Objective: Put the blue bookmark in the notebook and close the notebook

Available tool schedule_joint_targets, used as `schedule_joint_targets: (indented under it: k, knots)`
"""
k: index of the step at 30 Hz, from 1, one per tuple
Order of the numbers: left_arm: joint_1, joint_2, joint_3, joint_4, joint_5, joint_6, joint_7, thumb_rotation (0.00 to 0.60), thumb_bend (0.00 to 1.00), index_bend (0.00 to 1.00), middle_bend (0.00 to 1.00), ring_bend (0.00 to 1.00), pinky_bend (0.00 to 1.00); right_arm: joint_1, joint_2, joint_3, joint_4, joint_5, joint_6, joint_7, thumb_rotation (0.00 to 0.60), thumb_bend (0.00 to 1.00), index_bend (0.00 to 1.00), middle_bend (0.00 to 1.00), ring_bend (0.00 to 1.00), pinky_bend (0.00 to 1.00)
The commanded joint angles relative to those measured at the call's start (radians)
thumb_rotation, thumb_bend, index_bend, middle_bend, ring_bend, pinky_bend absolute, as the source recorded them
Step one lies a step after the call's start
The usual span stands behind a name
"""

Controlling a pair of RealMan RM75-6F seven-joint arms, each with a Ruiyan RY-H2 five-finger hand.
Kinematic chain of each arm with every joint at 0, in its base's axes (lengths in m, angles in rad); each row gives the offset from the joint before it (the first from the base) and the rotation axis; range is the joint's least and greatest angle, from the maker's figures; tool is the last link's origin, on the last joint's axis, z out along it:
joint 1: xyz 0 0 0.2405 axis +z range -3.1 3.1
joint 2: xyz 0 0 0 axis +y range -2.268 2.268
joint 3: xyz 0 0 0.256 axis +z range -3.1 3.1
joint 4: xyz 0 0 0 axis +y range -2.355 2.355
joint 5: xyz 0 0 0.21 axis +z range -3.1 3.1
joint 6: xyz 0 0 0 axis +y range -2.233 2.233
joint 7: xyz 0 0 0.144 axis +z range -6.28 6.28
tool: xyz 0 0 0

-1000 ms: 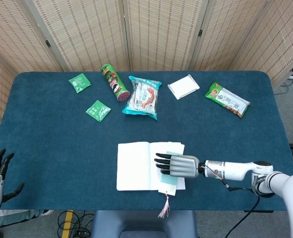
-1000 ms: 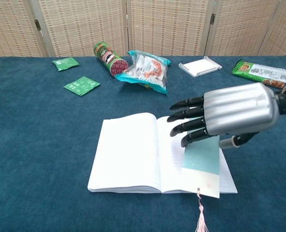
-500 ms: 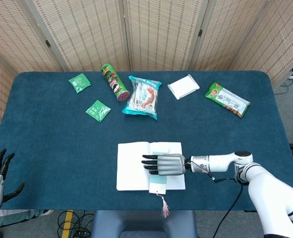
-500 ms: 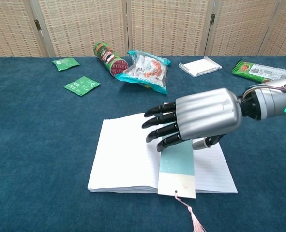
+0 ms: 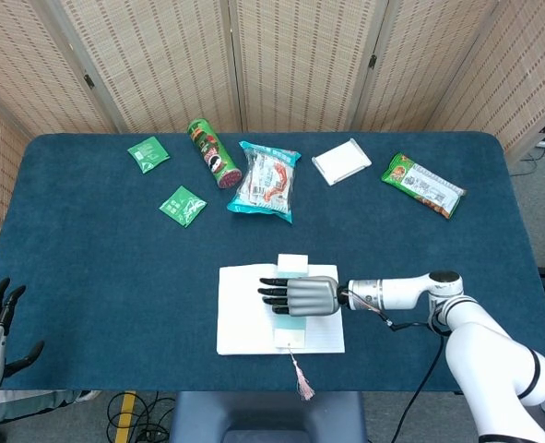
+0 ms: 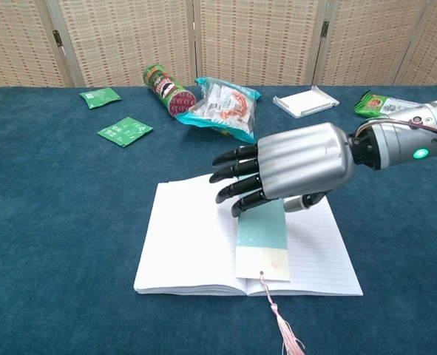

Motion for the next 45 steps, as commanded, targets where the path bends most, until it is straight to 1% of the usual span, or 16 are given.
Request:
schedule_joint_targets:
  k: [1, 10, 22, 29, 35, 38, 41, 42, 45]
  knots:
    - [0.001, 0.001, 0.001, -0.003, -0.001, 0.000, 0.003, 0.600, 0.25, 0.13, 0.00, 0.01, 0.16, 0.007, -0.017, -0.015, 0.028, 0.002, 0.020, 0.016, 0.600, 0.28, 0.37, 0.13, 0.00, 0.00]
    - [0.003, 0.002, 0.001, -0.011, 0.001, 0.001, 0.013, 0.600, 0.25, 0.13, 0.00, 0.01, 0.16, -0.007, -0.046, -0.053, 0.090, 0.010, 0.071, 0.044, 0.600, 0.27, 0.37, 0.13, 0.00, 0.00]
    - [0.009, 0.001, 0.002, -0.020, -0.003, 0.008, 0.022, 0.600, 0.25, 0.12, 0.00, 0.01, 0.16, 0.002, -0.064, -0.074, 0.137, 0.036, 0.096, 0.080, 0.600, 0.27, 0.37, 0.12, 0.00, 0.00]
    - [0.011, 0.002, 0.000, -0.023, -0.005, 0.009, 0.022, 0.600, 0.25, 0.12, 0.00, 0.01, 0.16, 0.001, -0.069, -0.098, 0.163, 0.037, 0.105, 0.085, 0.600, 0.27, 0.37, 0.12, 0.00, 0.00]
    - [0.010, -0.001, 0.001, -0.026, -0.005, 0.006, 0.029, 0.600, 0.25, 0.12, 0.00, 0.01, 0.16, -0.003, -0.078, -0.105, 0.181, 0.048, 0.109, 0.087, 0.600, 0.27, 0.36, 0.10, 0.00, 0.00]
    - [0.010, -0.002, 0.001, -0.027, -0.006, 0.007, 0.030, 0.600, 0.25, 0.12, 0.00, 0.01, 0.16, 0.000, -0.083, -0.108, 0.188, 0.053, 0.106, 0.086, 0.600, 0.26, 0.31, 0.08, 0.00, 0.00]
    - [0.012, -0.002, 0.001, -0.027, -0.006, 0.009, 0.030, 0.600, 0.25, 0.12, 0.00, 0.01, 0.16, 0.003, -0.086, -0.110, 0.192, 0.058, 0.106, 0.085, 0.600, 0.25, 0.20, 0.07, 0.00, 0.00]
    - [0.013, -0.001, 0.001, -0.027, -0.007, 0.009, 0.030, 0.600, 0.25, 0.12, 0.00, 0.01, 0.16, 0.003, -0.087, -0.111, 0.193, 0.059, 0.107, 0.085, 0.600, 0.25, 0.18, 0.06, 0.00, 0.00]
    - [0.014, -0.001, 0.002, -0.026, -0.008, 0.009, 0.029, 0.600, 0.25, 0.12, 0.00, 0.01, 0.16, 0.004, -0.088, -0.114, 0.195, 0.062, 0.109, 0.083, 0.600, 0.24, 0.14, 0.06, 0.00, 0.00]
